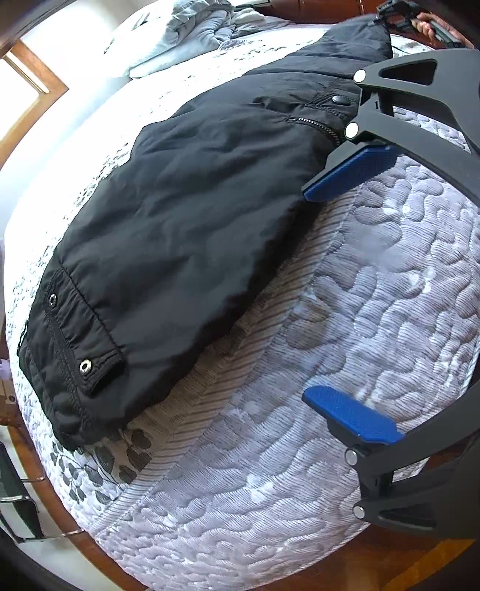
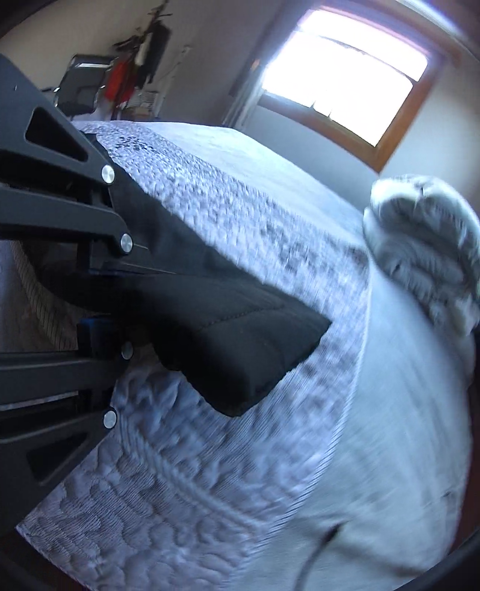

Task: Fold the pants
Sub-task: 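Lift the leg end up with the right gripper, then lay the leg end over toward the waistband and open the right gripper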

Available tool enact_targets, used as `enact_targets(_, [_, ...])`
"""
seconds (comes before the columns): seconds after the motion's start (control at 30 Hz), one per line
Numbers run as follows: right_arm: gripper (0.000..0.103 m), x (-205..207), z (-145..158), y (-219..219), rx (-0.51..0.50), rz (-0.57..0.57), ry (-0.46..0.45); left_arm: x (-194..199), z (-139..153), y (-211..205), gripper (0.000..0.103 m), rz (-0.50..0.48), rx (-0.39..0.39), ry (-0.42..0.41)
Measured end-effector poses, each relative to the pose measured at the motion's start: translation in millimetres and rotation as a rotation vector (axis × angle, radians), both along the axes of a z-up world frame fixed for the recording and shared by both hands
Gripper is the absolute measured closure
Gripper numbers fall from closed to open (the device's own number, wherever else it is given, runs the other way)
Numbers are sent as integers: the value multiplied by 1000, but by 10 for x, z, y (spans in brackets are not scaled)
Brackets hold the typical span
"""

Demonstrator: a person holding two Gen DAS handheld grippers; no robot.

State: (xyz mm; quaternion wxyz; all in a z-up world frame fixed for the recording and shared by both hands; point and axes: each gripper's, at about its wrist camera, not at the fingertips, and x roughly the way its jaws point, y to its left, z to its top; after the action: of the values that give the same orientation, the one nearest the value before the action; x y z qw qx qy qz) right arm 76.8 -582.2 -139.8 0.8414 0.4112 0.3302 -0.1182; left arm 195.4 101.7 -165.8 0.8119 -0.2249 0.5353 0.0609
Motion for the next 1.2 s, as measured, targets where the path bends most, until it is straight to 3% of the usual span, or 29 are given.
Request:
enact_targets(0.27, [89, 236, 650, 679, -218, 126, -50, -282, 109, 65, 3, 4, 4, -20])
enact_targets(0.6, [88, 589, 1020, 1726, -423, 336, -69, -348, 232, 41, 3, -14, -12, -41])
enact_targets(0.83, [89, 794, 958, 2437, -476, 496, -77, -478, 223, 74, 3, -8, -30, -42])
enact_targets(1.0, [89, 964, 758, 2882, -457, 589, -48, -584, 212, 152, 3, 6, -45, -44])
enact_targets(1.2, [88, 1073, 475, 3311, -511, 665, 22, -686, 219, 247, 3, 24, -58, -46])
